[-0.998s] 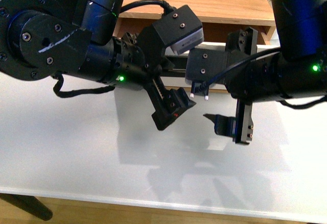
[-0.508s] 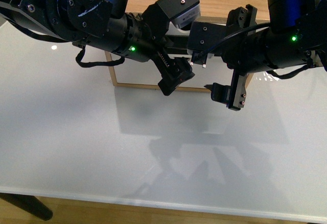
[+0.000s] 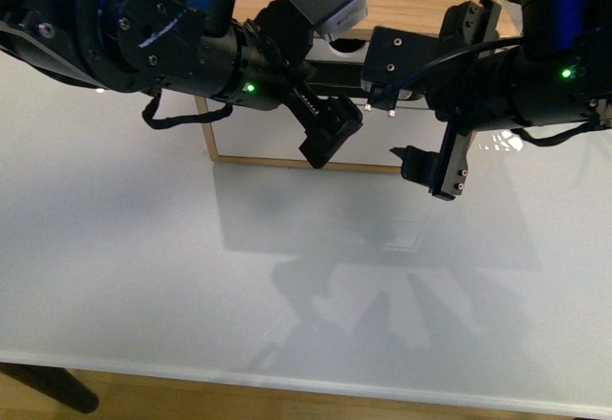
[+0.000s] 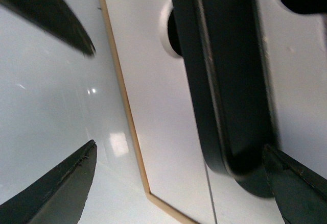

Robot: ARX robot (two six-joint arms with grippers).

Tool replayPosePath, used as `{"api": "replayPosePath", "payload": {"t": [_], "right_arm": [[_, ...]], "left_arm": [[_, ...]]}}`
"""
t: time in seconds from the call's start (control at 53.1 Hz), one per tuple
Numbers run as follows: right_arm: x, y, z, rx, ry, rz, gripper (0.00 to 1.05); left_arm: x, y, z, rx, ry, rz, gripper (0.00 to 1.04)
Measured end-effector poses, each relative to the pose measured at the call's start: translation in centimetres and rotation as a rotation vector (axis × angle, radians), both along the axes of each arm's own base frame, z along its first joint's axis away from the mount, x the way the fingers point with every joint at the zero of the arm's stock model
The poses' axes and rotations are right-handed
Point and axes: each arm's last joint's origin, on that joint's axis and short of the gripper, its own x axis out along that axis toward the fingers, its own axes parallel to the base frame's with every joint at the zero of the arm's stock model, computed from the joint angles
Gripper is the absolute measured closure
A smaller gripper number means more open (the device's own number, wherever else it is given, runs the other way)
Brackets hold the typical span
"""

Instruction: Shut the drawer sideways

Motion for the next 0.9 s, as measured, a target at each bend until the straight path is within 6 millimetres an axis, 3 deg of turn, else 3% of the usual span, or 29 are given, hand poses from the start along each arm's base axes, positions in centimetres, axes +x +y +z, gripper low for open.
{"api": "replayPosePath", "payload": {"t": [0.094,0.245,0.414,0.508,0.659,0.772,0.904], "right_arm": [[-1.1,-0.8,1.1,0.019,-0.018,-0.019,0.09],[-3.8,-1.9,3.9,0.112,-0.069,-0.045,0.09],[-9.5,-4.1,7.9,0.352,-0.127,-0.153,0.09],[-11.9,-5.2,9.1,0.434,-0.165,-0.229,0.09],[-16.2,-7.0,10.1,0.830,-0.411,-0.608,0.31],[-18.7,-8.7,9.2,1.048,-0.386,-0.713,0.55],[-20.5,-9.5,8.4,1.098,-0.351,-0.721,0.82]], "left_arm": [[-0.7,0.8,1.4,-0.039,-0.018,0.028,0.09],[-2.6,3.3,5.7,-0.143,-0.085,0.112,0.09],[-7.4,9.8,10.1,-0.312,-0.113,0.320,0.09],[-8.6,11.3,11.0,-0.353,-0.122,0.394,0.09],[-11.1,12.4,10.6,-0.400,-0.370,0.811,0.33],[-14.4,14.3,9.9,-0.408,-0.392,0.902,0.58],[-17.3,15.3,9.3,-0.407,-0.385,0.896,0.84]]}}
